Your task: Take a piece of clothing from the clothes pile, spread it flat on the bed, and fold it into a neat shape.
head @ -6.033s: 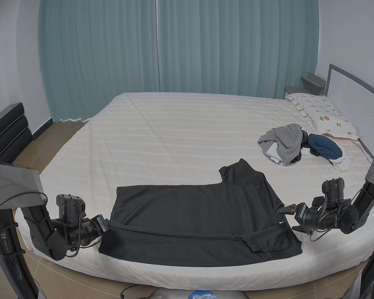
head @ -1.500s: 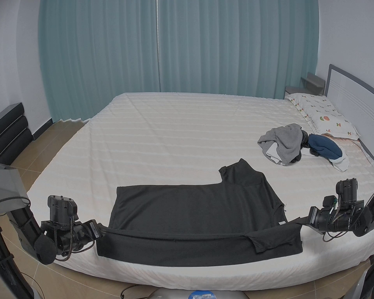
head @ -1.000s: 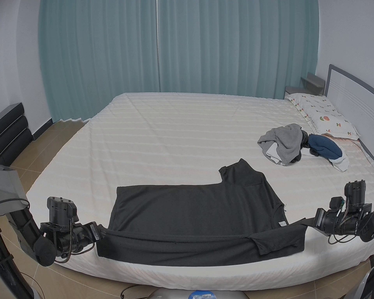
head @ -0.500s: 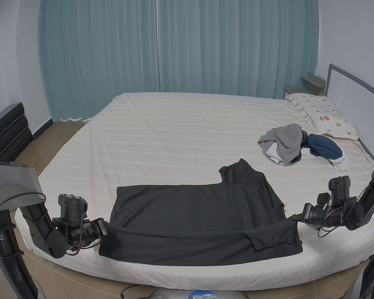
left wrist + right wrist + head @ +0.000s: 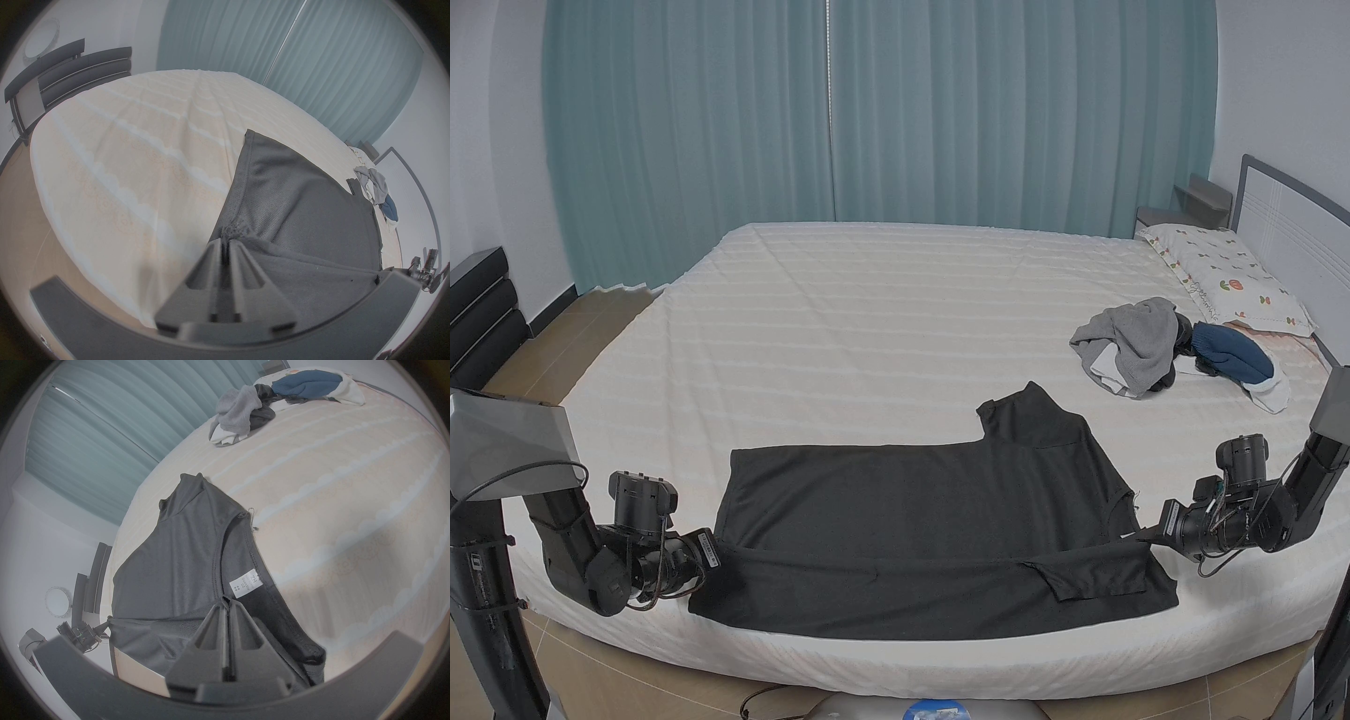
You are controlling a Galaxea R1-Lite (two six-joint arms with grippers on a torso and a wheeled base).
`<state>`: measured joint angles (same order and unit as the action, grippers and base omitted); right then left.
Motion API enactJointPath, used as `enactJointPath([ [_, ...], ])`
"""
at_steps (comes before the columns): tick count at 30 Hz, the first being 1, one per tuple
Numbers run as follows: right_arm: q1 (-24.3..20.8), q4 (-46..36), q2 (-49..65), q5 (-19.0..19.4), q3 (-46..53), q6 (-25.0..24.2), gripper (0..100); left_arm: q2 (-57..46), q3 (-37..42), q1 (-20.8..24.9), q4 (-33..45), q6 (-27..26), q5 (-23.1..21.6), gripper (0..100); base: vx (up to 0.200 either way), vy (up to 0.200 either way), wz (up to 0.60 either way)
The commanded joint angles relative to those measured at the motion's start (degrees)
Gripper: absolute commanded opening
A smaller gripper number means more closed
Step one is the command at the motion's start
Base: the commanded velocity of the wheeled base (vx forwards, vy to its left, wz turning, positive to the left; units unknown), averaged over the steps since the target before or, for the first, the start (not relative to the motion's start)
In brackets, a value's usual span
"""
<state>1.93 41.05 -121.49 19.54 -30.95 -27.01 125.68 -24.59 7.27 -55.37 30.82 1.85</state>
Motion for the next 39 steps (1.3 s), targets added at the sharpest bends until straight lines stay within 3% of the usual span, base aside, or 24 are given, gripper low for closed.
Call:
enactJointPath([
  [1,-0.2,0.1,-1.4,0.1,-0.2,-0.1,100,0.6,-0.2,0.0,0.0,0.0,0.0,100,0.0,0.0,0.0],
  [11,-0.2,0.4,1.3,0.3,0.5,-2.0,100,-1.0,0.1,-0.4,0.0,3.7,0.4,100,0.0,0.0,0.0],
  [19,-0.3,0.5,5.7,1.0,2.2,-10.1,100,-6.9,1.7,-2.3,-0.4,7.0,-0.2,100,0.0,0.0,0.0],
  [25,0.1,0.5,7.1,1.0,3.6,-10.1,100,-6.6,2.5,-3.0,-0.4,8.9,-1.9,100,0.0,0.167,0.0],
  [39,-0.2,0.5,7.7,1.0,4.0,-10.1,100,-6.4,2.6,-3.0,-0.4,8.9,-1.9,100,0.0,0.0,0.0],
])
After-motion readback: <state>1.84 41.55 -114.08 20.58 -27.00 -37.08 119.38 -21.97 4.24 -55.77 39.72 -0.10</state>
